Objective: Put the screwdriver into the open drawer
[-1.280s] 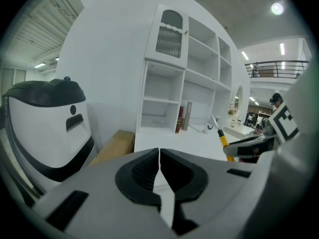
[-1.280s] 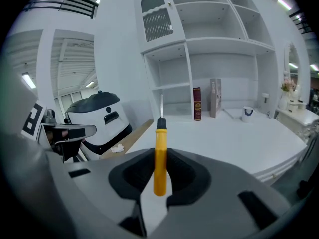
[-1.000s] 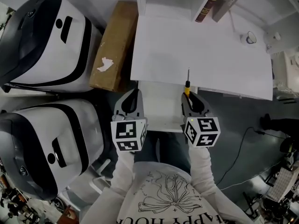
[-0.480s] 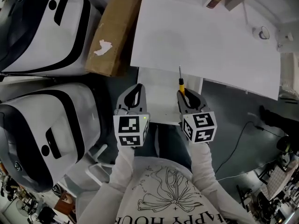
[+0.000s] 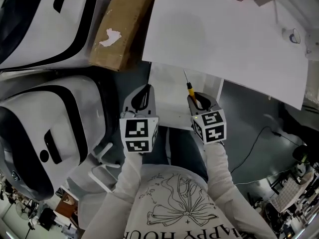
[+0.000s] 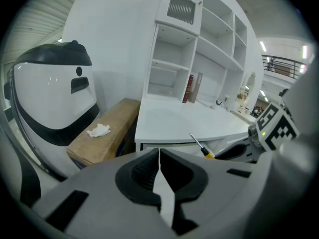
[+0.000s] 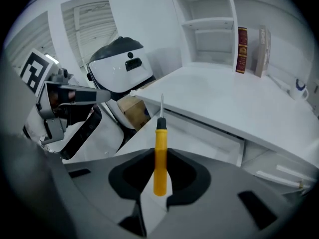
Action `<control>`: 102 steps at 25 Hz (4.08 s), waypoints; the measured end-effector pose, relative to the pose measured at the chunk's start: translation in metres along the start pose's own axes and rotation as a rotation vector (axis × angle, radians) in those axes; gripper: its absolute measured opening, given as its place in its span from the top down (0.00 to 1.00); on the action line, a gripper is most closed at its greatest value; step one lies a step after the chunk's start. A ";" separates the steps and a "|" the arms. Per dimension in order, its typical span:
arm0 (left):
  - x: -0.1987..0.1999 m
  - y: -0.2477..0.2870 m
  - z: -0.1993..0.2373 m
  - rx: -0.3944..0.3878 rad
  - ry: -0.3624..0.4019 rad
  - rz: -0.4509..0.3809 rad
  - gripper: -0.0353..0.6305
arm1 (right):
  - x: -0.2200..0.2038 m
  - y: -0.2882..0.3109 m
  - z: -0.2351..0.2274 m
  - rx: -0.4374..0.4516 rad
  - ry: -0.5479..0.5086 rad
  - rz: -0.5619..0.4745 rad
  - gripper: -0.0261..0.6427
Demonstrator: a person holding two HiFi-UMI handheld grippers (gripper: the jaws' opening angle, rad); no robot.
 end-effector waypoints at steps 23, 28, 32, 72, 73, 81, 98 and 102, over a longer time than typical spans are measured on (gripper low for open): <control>-0.026 0.033 0.016 0.036 -0.042 0.058 0.93 | -0.064 0.125 -0.050 0.027 0.003 0.302 0.85; -0.028 0.036 0.019 0.040 -0.041 0.068 0.93 | -0.076 0.146 -0.058 0.011 -0.008 0.353 0.85; -0.033 0.037 0.022 0.042 -0.059 0.075 0.93 | -0.081 0.155 -0.064 -0.011 0.011 0.365 0.85; 0.096 -0.073 -0.002 0.028 0.025 -0.245 0.93 | 0.070 -0.079 -0.037 -0.247 0.119 -0.228 0.91; 0.103 -0.078 -0.005 0.026 0.032 -0.265 0.93 | 0.078 -0.090 -0.036 -0.253 0.117 -0.259 0.91; 0.145 -0.123 -0.029 0.027 0.064 -0.387 0.93 | 0.124 -0.167 -0.022 -0.279 0.076 -0.452 0.92; 0.192 -0.201 -0.040 0.073 0.101 -0.580 0.93 | 0.162 -0.280 -0.004 -0.337 0.045 -0.744 0.92; 0.194 -0.212 -0.040 0.084 0.103 -0.599 0.93 | 0.164 -0.295 -0.001 -0.347 0.039 -0.781 0.92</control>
Point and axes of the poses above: the fingertips, and each gripper's own axes: y forward along the fingers, z to its left, x out of its top, the point moved 1 cm from there along -y, backward along the fingers, and after that the axes turned 6 degrees about z, right-handed, at the moved point
